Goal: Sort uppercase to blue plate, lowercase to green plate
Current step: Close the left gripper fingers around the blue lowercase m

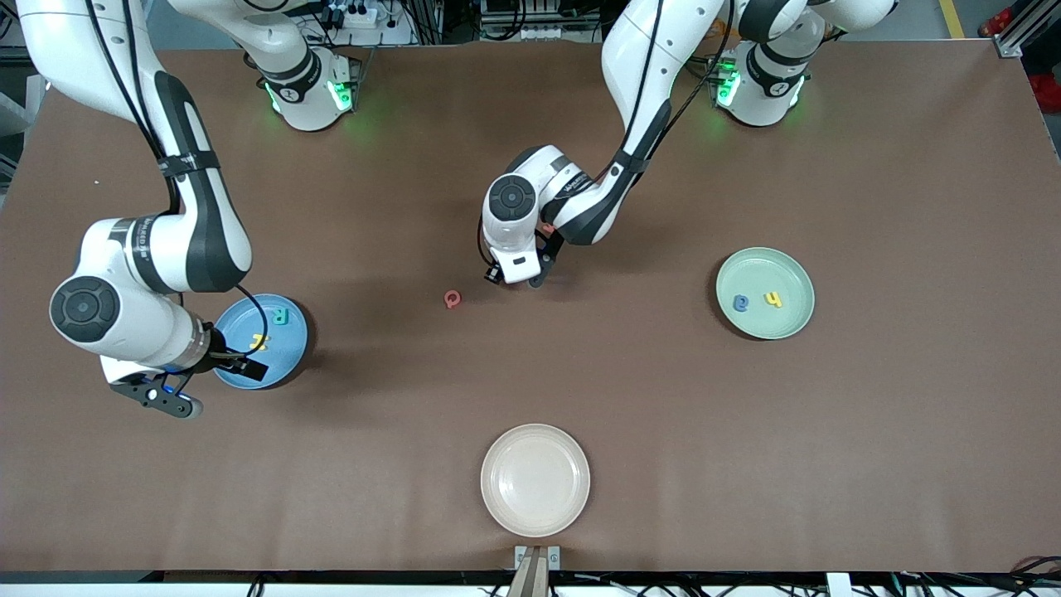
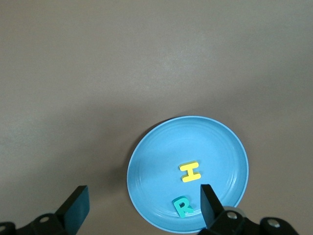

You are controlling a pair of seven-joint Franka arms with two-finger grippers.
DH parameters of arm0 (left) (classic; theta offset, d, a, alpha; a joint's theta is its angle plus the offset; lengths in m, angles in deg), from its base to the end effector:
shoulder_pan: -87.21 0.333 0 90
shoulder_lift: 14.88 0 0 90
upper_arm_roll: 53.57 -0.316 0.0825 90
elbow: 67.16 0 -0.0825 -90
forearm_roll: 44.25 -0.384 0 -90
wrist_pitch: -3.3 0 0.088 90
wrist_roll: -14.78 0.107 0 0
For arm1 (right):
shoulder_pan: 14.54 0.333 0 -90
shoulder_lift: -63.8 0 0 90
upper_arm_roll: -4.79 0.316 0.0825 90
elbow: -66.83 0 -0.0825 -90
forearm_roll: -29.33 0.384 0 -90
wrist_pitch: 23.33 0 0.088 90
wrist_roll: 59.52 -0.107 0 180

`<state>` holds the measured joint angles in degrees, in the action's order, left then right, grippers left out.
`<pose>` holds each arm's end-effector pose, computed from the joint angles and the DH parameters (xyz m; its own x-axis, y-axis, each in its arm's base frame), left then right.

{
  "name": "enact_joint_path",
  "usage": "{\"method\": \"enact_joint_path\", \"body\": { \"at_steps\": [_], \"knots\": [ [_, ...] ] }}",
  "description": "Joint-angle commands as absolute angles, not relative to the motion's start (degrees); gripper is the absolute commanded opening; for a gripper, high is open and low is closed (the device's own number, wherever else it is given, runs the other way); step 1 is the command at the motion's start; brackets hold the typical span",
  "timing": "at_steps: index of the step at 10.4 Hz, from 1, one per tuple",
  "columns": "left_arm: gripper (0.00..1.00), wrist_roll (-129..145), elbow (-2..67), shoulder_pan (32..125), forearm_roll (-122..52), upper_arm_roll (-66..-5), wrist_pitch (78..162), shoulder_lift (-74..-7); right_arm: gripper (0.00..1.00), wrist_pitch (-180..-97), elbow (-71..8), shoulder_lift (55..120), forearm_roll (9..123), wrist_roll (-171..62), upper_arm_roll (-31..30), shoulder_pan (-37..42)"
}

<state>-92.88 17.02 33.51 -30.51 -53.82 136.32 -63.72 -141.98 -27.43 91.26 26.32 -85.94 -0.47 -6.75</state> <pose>0.4234 -0.5794 0.1706 0.4356 0.8861 -0.1583 0.8909 -0.4495 -0.0648 0.6703 0.0338 0.3334 0.9279 -0.3726 -0.0092 -0.3698 -0.9235 0.1016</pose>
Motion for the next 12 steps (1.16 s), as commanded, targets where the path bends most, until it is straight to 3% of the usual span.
{"method": "enact_joint_path", "body": {
  "at_steps": [1, 12],
  "knots": [
    [0.6, -91.6, 17.3, 33.3, -28.9, -54.0, 136.5, -63.5, 1.0, -141.5, -27.9, 90.3, 25.5, -86.9, -0.3, -6.6],
    [0.39, -89.4, 17.8, 33.3, -29.4, -54.1, 137.2, -63.7, 1.0, -140.3, -27.3, 90.3, 25.5, -86.9, -0.2, -6.6]
  ]
}}
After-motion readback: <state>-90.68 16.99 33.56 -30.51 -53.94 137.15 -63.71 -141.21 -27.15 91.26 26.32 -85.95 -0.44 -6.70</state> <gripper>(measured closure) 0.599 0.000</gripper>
